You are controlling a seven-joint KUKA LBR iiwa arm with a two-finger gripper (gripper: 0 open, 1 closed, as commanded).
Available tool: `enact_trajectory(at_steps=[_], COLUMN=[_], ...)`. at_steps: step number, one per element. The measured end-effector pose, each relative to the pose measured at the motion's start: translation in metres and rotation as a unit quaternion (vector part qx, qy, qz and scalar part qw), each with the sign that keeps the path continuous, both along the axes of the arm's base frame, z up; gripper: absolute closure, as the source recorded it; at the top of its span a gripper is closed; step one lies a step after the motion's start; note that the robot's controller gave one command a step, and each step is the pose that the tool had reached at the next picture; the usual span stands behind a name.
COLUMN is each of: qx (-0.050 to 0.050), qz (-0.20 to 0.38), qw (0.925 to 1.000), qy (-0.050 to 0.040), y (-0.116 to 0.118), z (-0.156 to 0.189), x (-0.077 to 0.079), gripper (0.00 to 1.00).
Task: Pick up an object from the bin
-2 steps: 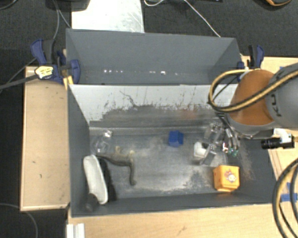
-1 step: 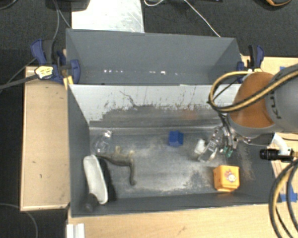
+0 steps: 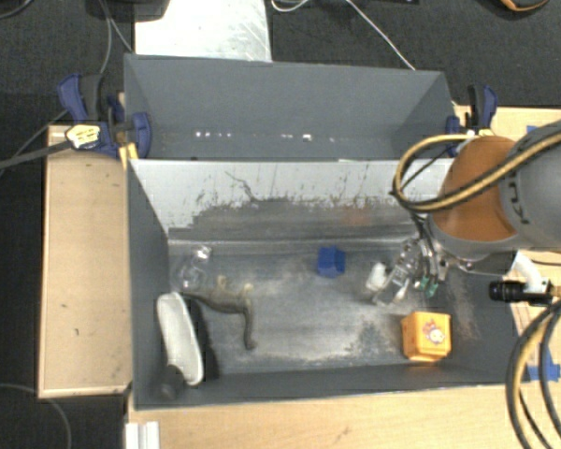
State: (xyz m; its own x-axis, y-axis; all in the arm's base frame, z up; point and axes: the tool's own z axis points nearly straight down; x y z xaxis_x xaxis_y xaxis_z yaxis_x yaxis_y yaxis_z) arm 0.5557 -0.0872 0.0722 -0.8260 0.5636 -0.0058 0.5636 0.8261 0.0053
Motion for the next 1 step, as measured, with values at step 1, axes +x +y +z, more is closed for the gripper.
enact_trajectory(at_steps=[1], qx=[0.000], qz=[0.001], qw=[1.0000], qy=[0.0009], y=[0.0001], z=[0.0030], x=[-0.0012], gripper=[1.00])
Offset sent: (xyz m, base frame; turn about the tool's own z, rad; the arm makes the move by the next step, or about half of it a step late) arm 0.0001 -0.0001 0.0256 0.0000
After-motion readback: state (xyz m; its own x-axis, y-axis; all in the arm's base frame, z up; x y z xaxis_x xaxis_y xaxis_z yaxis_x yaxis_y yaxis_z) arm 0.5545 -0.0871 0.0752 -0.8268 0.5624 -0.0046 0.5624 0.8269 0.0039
